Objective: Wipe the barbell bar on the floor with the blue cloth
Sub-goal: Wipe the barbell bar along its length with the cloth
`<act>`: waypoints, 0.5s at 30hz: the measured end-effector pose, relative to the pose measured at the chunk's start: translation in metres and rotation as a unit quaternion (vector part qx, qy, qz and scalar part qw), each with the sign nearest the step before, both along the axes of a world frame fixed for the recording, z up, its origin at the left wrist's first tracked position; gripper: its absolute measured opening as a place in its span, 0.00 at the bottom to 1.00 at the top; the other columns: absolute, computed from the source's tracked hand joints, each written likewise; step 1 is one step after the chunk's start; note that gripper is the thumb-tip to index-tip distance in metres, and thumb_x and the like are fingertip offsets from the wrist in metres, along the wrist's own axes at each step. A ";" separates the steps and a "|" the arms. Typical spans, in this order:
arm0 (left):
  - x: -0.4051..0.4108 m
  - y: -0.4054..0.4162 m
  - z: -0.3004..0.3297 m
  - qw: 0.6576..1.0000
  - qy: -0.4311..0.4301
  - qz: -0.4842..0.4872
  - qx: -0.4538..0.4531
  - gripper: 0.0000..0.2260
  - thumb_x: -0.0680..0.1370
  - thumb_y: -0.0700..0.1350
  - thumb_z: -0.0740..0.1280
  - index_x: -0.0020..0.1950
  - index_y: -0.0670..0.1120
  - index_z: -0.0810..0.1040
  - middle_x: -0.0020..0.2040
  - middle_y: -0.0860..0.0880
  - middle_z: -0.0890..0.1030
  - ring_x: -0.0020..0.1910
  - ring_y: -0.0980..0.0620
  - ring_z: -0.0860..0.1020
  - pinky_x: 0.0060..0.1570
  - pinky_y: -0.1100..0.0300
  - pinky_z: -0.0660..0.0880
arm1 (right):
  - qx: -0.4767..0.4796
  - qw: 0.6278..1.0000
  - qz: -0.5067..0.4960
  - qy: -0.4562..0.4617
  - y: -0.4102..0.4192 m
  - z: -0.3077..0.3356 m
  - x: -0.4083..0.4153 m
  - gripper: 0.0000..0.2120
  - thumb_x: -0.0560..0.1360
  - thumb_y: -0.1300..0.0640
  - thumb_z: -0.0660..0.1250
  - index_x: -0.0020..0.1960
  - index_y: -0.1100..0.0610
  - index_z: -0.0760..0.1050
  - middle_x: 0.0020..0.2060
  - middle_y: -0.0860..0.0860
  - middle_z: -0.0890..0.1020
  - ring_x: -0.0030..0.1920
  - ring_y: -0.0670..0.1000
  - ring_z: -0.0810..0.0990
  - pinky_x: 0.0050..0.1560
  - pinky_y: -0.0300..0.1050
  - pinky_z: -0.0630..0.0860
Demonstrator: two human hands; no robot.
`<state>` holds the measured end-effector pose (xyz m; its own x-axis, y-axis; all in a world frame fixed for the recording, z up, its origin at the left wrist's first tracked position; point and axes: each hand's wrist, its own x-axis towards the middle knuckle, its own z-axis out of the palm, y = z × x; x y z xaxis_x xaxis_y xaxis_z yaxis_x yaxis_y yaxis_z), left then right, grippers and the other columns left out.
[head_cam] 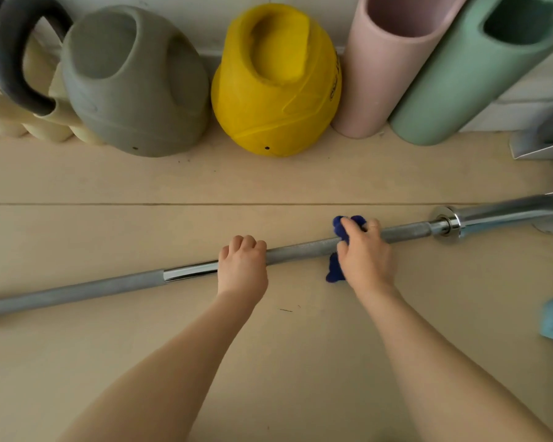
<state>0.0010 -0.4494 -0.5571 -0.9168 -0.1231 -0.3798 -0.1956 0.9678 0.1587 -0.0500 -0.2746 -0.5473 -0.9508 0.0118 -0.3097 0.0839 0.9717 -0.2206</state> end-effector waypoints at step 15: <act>-0.038 0.051 0.000 0.994 -0.006 -0.086 0.065 0.20 0.80 0.42 0.56 0.71 0.52 0.64 0.62 0.49 0.75 0.59 0.45 0.72 0.56 0.55 0.66 | 0.033 0.999 -0.008 0.023 0.049 -0.006 -0.022 0.15 0.73 0.57 0.64 0.59 0.51 0.75 0.58 0.59 0.71 0.48 0.63 0.78 0.41 0.51 0.74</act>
